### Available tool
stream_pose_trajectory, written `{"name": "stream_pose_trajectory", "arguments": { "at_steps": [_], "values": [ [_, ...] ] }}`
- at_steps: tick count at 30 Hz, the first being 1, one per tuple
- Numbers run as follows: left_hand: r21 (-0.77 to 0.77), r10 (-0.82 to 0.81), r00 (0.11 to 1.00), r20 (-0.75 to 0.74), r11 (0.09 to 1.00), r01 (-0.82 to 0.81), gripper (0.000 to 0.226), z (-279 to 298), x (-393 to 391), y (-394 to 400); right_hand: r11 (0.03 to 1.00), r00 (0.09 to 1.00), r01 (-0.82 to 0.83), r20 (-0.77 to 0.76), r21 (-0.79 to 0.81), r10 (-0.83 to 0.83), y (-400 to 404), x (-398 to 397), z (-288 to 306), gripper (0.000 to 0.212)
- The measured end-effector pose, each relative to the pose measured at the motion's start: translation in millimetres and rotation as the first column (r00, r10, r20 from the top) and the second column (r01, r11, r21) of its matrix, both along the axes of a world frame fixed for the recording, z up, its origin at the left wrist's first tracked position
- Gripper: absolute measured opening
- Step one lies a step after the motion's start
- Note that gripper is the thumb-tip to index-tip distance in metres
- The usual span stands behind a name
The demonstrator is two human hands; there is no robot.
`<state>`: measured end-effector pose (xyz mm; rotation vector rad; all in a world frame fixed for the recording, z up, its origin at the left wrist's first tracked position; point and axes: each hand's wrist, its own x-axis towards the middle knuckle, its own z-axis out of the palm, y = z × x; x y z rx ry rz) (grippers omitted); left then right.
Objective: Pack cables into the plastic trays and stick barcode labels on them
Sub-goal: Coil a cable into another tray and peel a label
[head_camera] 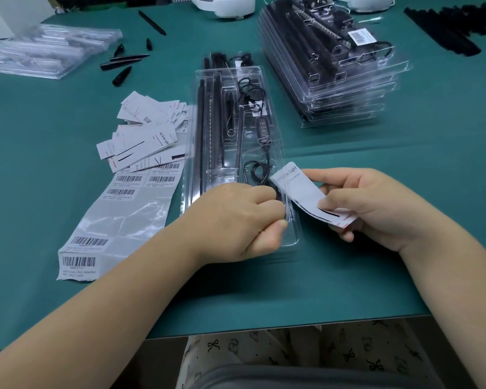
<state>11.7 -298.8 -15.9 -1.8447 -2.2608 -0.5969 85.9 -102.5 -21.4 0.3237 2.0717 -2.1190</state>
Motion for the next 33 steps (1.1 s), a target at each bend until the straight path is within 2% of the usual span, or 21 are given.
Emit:
{"name": "stream_pose_trajectory", "arguments": {
  "at_steps": [7, 11, 17, 20, 23, 26, 28, 30, 33],
  "values": [
    [-0.004, -0.011, 1.000, 0.006, 1.000, 0.011, 0.031, 0.5, 0.0, -0.7, 0.998, 0.999, -0.051, 0.004, -0.036, 0.051, -1.6, -6.4, 0.3, 0.048],
    [-0.013, -0.002, 1.000, 0.011, 1.000, 0.002, 0.033, 1.2, 0.2, -0.1, 1.000, 1.000, 0.016, -0.002, 0.012, -0.016, -3.5, -6.6, 1.2, 0.050],
    [-0.049, 0.010, 1.000, 0.003, 0.999, -0.010, 0.032, 2.6, 1.8, 0.1, 0.987, 0.994, 0.109, 0.015, -0.115, -0.108, 0.4, -6.2, 2.2, 0.051],
    [-0.081, -0.004, 1.000, -0.004, 0.997, 0.003, 0.033, 2.0, 0.7, 2.3, 0.988, 0.997, 0.071, 0.002, -0.136, -0.071, -0.9, -9.4, 1.4, 0.050],
    [-0.069, -0.014, 1.000, -0.014, 0.998, 0.013, 0.033, 1.6, 0.9, 2.2, 1.000, 0.999, 0.020, 0.031, -0.001, -0.020, -3.7, -11.8, 0.0, 0.045],
    [-0.052, -0.017, 1.000, -0.016, 0.999, 0.016, 0.032, 2.4, 1.0, 2.1, 0.992, 0.990, 0.041, 0.131, 0.115, -0.056, -8.7, -16.2, 6.2, 0.014],
    [-0.051, -0.020, 1.000, -0.020, 0.999, 0.019, 0.034, 2.2, 0.4, 2.2, 0.986, 0.984, 0.007, 0.174, 0.165, -0.037, -12.0, -22.5, 11.4, 0.017],
    [-0.049, -0.018, 1.000, -0.020, 0.999, 0.017, 0.036, 1.4, -0.3, 1.7, 0.949, 0.986, -0.062, 0.168, 0.310, 0.010, -11.0, -29.9, 15.8, 0.022],
    [-0.029, -0.017, 1.000, -0.015, 0.999, 0.017, 0.036, 0.0, -0.7, 0.2, 0.913, 0.994, -0.050, 0.106, 0.405, 0.008, -5.1, -36.4, 19.9, 0.013]
  ]
}}
